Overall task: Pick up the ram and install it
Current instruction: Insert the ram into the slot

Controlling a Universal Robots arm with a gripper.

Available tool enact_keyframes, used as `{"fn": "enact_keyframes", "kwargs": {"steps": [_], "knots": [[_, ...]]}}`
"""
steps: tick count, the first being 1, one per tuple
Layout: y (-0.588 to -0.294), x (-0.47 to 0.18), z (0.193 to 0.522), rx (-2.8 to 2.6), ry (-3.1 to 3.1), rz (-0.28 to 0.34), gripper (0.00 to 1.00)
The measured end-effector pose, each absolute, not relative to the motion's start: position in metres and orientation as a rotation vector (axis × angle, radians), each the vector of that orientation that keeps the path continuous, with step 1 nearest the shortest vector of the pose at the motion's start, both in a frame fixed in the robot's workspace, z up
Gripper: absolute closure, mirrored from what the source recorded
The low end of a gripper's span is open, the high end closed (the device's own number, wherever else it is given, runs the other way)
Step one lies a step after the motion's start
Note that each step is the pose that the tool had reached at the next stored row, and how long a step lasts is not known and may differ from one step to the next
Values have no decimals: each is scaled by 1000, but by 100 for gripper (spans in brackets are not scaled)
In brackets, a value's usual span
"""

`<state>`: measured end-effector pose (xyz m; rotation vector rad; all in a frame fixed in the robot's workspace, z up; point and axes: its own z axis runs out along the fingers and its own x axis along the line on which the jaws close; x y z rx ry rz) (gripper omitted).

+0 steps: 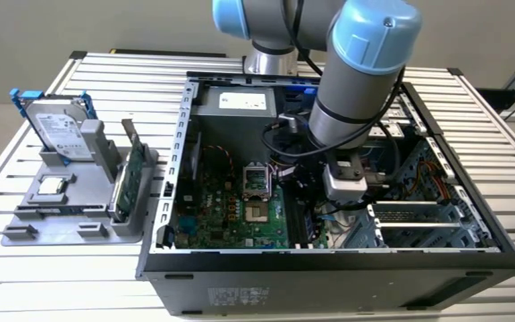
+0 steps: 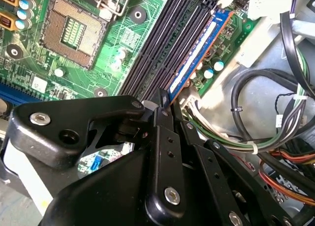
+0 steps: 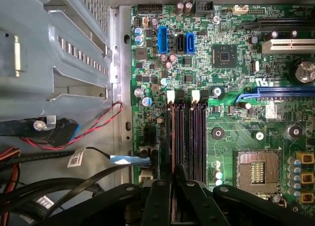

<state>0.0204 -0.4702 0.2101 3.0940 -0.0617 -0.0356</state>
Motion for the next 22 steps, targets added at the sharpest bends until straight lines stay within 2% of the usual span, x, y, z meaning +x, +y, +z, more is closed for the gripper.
{"fn": "enact_keyframes", "kwargs": {"steps": [14, 15, 22], "knots": [[-470, 20, 208, 3095, -62, -35, 100], [-470, 20, 208, 3095, -62, -35, 0], [-470, 20, 209, 3094, -62, -36, 0]]}}
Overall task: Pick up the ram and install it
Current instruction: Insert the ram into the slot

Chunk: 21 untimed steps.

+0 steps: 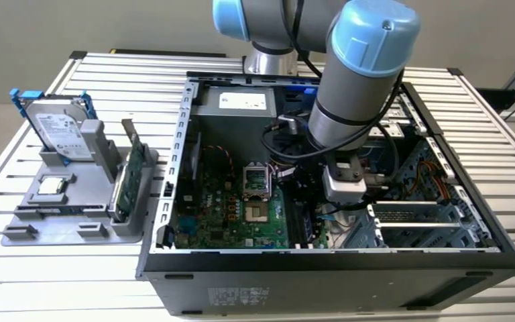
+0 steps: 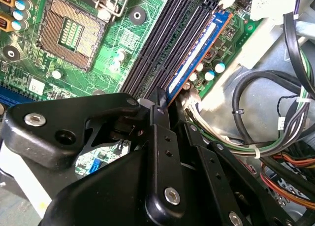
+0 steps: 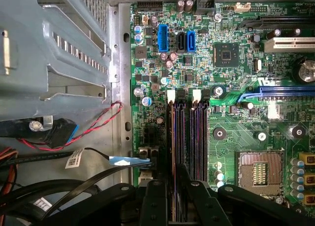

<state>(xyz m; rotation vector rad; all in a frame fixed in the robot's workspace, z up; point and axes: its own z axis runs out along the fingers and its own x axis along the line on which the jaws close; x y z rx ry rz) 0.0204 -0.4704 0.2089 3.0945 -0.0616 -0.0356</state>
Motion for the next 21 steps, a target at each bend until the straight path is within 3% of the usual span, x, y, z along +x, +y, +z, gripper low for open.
{"fn": "enact_keyframes", "kwargs": {"steps": [20, 21], "knots": [[-471, 20, 239, 3095, -62, -35, 0], [-471, 20, 239, 3095, -62, -36, 100]]}}
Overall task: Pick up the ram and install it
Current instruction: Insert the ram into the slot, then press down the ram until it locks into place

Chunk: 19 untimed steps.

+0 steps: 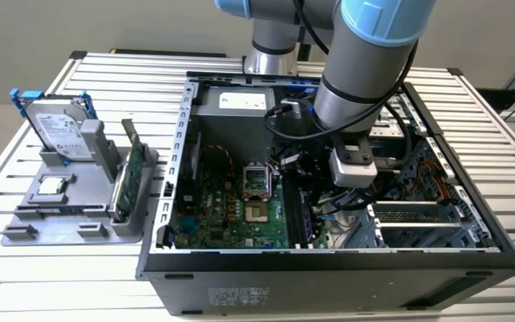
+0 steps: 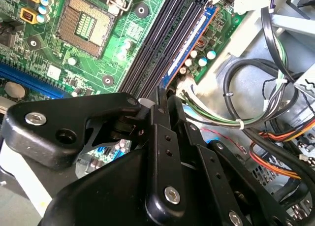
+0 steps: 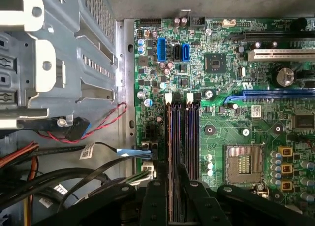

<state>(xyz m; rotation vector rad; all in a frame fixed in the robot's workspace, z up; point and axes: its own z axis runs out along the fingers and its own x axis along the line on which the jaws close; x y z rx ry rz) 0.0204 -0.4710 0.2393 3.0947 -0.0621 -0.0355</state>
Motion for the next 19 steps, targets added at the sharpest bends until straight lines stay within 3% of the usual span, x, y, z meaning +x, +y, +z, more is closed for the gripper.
{"fn": "enact_keyframes", "kwargs": {"steps": [19], "knots": [[-471, 20, 241, 3094, -62, -36, 100]]}}
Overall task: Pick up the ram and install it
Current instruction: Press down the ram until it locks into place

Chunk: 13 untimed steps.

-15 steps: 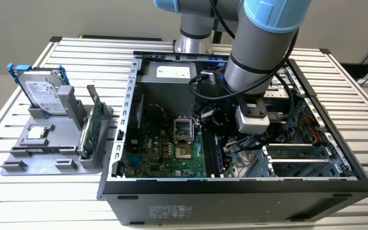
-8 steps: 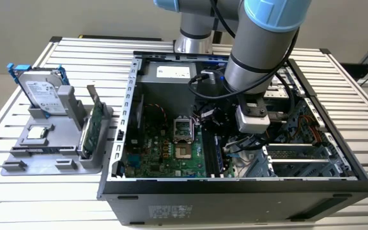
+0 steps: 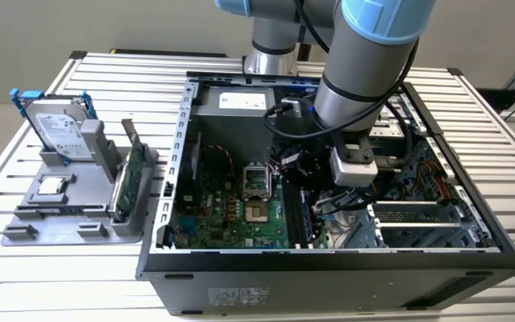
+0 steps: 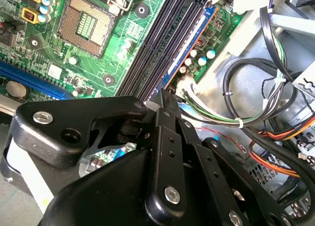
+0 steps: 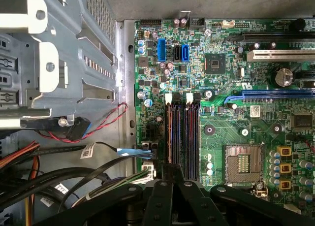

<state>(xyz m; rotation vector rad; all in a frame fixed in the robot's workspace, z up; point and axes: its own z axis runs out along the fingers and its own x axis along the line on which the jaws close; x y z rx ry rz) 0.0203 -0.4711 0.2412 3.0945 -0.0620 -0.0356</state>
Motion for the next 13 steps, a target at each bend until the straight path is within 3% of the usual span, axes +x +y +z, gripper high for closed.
{"fn": "enact_keyframes", "kwargs": {"steps": [13], "knots": [[-470, 19, 241, 3091, 138, -31, 100]]}}
